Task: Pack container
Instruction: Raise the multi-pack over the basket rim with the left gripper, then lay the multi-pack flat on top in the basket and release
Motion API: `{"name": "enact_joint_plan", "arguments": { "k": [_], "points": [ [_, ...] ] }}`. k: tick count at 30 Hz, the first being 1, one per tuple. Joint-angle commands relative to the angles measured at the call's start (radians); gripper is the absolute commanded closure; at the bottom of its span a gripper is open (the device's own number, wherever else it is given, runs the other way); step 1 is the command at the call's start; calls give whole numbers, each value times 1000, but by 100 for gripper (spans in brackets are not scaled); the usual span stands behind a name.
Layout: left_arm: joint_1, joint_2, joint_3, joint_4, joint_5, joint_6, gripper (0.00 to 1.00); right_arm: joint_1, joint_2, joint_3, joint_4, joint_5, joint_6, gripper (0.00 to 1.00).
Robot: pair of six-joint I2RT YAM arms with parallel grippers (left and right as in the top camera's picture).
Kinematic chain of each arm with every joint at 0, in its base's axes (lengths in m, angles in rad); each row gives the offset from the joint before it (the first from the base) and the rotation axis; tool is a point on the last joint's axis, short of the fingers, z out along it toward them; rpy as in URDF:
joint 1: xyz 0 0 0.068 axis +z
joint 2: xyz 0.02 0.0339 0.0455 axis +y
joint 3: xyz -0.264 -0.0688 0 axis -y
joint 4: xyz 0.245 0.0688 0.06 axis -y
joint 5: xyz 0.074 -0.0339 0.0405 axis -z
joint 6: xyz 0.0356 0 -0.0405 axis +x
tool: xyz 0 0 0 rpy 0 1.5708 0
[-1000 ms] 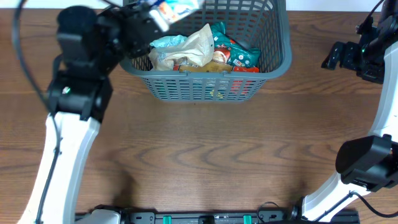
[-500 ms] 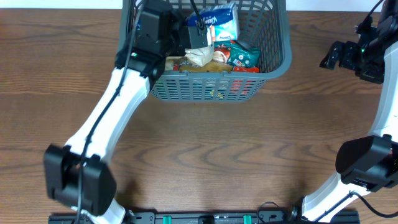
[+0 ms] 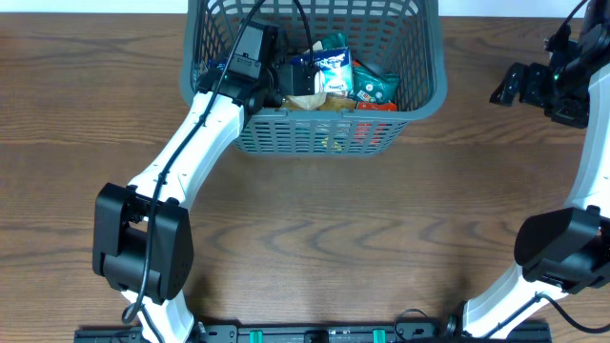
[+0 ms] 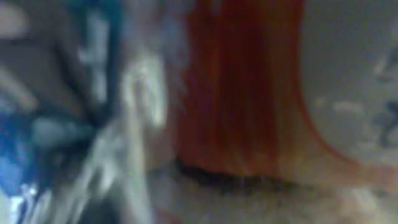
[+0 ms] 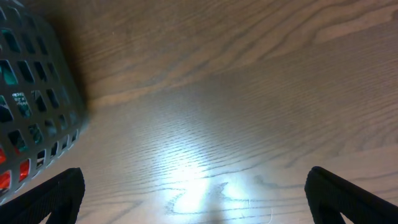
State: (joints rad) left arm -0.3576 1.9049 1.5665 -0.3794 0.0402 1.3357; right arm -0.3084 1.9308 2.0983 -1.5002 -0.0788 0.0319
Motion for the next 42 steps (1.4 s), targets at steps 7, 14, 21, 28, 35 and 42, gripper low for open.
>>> {"name": "enact_joint_plan", "arguments": {
  "k": [7, 14, 21, 28, 35, 42],
  "points": [
    [-3, -126, 81, 56, -53, -200, 59, 2, -13, -2, 89, -38, -18, 1],
    [26, -288, 155, 56, -51, -283, 43, 2, -13, -1, 231, -62, -2, 1],
    [53, -327, 155, -31, -41, -325, 49, 3, -14, 0, 273, -109, 23, 1],
    [51, -234, 154, -62, 34, -347, 54, 3, -14, 0, 253, -121, 23, 1],
    [80, -213, 154, -21, -126, -393, 46, 3, -14, 0, 282, -122, 23, 1],
    [238, -340, 154, -24, -191, -793, 16, 37, -18, 32, 510, -127, -2, 1]
  ]
}}
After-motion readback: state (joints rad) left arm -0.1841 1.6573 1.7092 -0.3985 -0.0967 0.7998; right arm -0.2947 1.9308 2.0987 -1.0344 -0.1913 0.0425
